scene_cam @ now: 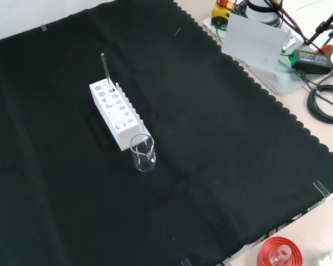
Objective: Take the glass rod from the white test tube rack.
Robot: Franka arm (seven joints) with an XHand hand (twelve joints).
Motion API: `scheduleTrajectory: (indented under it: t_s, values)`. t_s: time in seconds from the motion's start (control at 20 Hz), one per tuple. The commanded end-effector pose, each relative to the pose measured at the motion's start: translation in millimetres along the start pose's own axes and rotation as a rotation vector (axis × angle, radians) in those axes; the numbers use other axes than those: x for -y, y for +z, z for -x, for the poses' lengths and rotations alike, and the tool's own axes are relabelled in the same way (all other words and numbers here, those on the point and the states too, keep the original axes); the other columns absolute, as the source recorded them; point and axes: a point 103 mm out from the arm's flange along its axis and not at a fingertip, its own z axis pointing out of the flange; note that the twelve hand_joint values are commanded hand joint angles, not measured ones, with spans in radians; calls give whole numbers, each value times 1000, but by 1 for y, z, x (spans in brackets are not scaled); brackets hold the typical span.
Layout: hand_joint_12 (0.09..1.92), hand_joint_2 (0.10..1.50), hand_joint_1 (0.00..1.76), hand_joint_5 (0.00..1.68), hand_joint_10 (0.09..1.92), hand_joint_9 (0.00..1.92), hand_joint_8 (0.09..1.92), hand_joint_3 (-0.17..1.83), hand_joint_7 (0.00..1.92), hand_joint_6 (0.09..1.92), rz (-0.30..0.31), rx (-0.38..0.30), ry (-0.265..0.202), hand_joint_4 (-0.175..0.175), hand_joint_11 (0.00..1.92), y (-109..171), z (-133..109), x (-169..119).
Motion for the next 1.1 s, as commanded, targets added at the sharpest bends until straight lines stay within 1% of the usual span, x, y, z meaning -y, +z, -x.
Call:
scheduleTrajectory:
  t_s: [0.05,0.25,0.55,0.8,1.1]
  values:
    - [1424,820,569,321,844,657,822,375,393,87,-24,10,-21,-43,472,20,-6,-22]
    - [1418,820,569,329,839,671,822,376,405,87,-40,22,-32,-45,482,33,-8,-34]
    - [1413,821,570,337,833,685,821,379,412,87,-54,35,-41,-48,492,46,-8,-43]
    - [1410,824,570,349,829,691,821,381,418,87,-66,31,-34,-51,499,57,-9,-52]
    - [1405,826,571,365,826,696,820,383,420,87,-89,27,-43,-55,509,77,-14,-64]
